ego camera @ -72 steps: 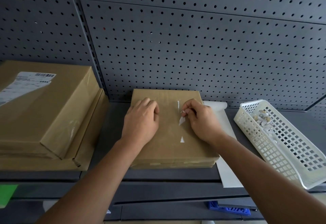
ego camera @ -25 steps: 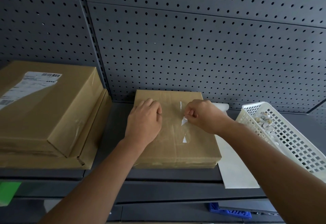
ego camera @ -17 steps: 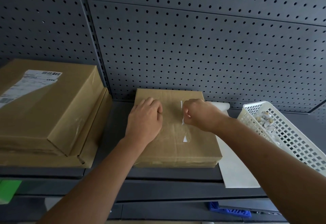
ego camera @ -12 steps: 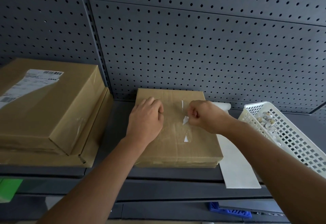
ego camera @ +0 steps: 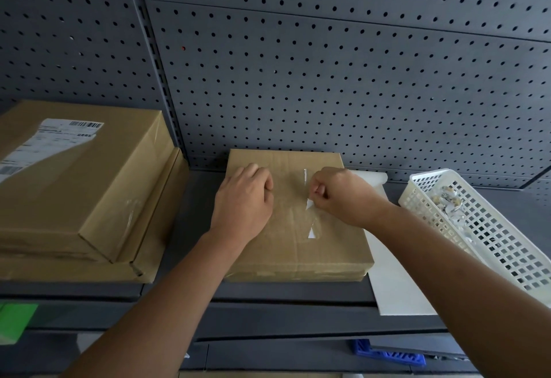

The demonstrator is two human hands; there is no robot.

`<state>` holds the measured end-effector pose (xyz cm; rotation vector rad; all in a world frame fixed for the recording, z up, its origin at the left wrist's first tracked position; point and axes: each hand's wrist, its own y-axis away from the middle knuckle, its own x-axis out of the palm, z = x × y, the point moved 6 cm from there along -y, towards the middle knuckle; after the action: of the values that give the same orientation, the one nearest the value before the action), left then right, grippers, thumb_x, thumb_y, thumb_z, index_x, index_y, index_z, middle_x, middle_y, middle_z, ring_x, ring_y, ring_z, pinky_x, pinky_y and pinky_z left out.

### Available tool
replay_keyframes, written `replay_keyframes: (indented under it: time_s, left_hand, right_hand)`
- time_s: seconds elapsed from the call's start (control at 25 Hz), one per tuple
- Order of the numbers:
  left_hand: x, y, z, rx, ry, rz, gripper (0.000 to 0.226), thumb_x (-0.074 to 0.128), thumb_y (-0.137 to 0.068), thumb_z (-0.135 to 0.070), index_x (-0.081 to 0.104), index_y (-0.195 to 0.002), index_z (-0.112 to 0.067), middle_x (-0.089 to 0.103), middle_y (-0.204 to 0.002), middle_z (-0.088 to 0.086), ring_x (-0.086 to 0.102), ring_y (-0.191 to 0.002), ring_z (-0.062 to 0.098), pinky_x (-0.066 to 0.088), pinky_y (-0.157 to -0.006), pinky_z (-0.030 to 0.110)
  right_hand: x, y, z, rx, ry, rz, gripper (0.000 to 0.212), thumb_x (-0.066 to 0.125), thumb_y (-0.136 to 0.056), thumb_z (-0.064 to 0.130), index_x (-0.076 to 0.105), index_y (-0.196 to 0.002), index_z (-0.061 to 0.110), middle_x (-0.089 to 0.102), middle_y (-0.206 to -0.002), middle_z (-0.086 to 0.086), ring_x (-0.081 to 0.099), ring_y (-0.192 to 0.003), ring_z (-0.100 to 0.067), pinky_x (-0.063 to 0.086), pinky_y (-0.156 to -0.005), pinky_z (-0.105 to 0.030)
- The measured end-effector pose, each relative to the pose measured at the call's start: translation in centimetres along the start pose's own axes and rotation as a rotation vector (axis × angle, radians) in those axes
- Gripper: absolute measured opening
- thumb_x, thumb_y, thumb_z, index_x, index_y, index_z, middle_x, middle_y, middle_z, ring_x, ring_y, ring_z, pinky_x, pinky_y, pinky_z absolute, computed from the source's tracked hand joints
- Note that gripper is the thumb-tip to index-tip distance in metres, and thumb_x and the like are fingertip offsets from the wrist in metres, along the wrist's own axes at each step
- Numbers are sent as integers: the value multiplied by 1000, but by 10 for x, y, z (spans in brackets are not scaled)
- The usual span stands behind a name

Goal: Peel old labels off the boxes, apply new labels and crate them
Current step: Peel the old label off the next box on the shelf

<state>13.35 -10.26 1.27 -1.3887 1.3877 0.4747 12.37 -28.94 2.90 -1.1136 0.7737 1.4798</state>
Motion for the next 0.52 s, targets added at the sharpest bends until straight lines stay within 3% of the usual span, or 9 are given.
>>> replay_keyframes:
  time_s: [0.24,0.36,0.52]
  left_hand:
    - [1,1,0,-2,-11,12,12,52,-92,-16,60,-90,-25,54,-92,-14,53,-89,8,50,-81,29]
    - [1,0,-1,-1,-4,16,12,53,-92,-16,61,-91,-25,54,-94,-14,53,-90,7,50,-81,29]
    - [0,0,0,-2,2,5,11,54,-91,-15,61,-90,-23,55,-92,-13,53,-89,8,50,-80,30]
  right_hand:
    - [5,-15,15,3,318,206,7,60,-85,22,55,-83,19,58,-94,1,60,-81,-26,52,-71,-36]
    - [6,-14,13,-2,271,226,17,64,-82,23,49,-74,23,58,-90,2,60,-80,-24,52,-71,-36]
    - [1,-5,5,28,66,150,10,67,-83,24,60,-82,17,56,-79,11,59,-75,-16,49,-70,-32]
